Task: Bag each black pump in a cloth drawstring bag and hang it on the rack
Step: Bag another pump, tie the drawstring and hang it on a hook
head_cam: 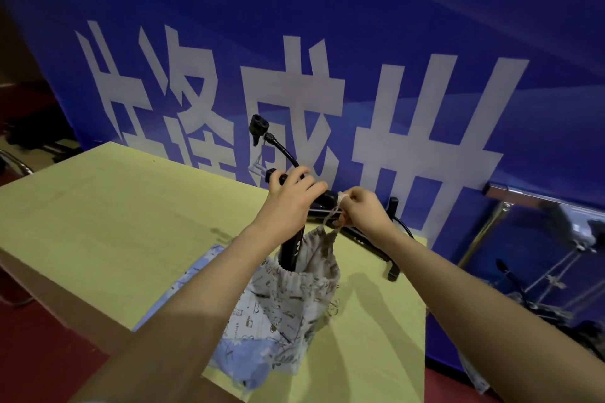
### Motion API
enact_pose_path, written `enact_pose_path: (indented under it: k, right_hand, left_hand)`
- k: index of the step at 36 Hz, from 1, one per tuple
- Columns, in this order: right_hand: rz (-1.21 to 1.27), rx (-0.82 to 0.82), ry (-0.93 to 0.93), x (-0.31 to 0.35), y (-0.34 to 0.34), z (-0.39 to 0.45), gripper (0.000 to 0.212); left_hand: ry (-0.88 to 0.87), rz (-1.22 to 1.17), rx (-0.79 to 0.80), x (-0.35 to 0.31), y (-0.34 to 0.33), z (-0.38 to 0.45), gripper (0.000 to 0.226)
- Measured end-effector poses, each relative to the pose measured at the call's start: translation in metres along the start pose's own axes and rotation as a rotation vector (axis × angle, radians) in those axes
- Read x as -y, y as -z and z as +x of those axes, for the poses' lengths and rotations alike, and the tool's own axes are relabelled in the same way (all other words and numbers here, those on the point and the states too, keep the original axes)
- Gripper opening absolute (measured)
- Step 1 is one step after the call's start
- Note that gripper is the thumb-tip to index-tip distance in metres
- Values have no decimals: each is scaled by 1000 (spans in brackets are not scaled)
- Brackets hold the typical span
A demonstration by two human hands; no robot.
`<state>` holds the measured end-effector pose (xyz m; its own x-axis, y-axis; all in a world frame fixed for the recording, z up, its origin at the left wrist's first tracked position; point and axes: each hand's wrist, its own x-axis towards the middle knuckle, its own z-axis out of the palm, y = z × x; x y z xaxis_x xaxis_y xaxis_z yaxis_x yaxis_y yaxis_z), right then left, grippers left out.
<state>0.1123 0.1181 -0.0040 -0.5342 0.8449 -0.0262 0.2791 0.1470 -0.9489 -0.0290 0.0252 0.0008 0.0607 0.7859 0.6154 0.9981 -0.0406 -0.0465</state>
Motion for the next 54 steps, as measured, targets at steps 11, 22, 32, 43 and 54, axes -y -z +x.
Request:
enact_pose_path:
  k: [11,22,32,43,54]
  right_hand:
    - [195,-26,114,66,2,7,26]
    - [375,-179,321,157,33,2,42]
    - [413,-323,464,174,62,-7,39]
    - [352,-391,540,166,135,-36,41]
    - [203,-350,490,107,241,-105,43]
  left_hand:
    - [-149,125,-77,6,22,21,47]
    - [-289,179,-7,16,42,30,36]
    - [-343,220,-21,-7,66,69,31]
    - [-340,109,25,-84,64,96,26]
    - [-219,43,368,-237,38,105,50]
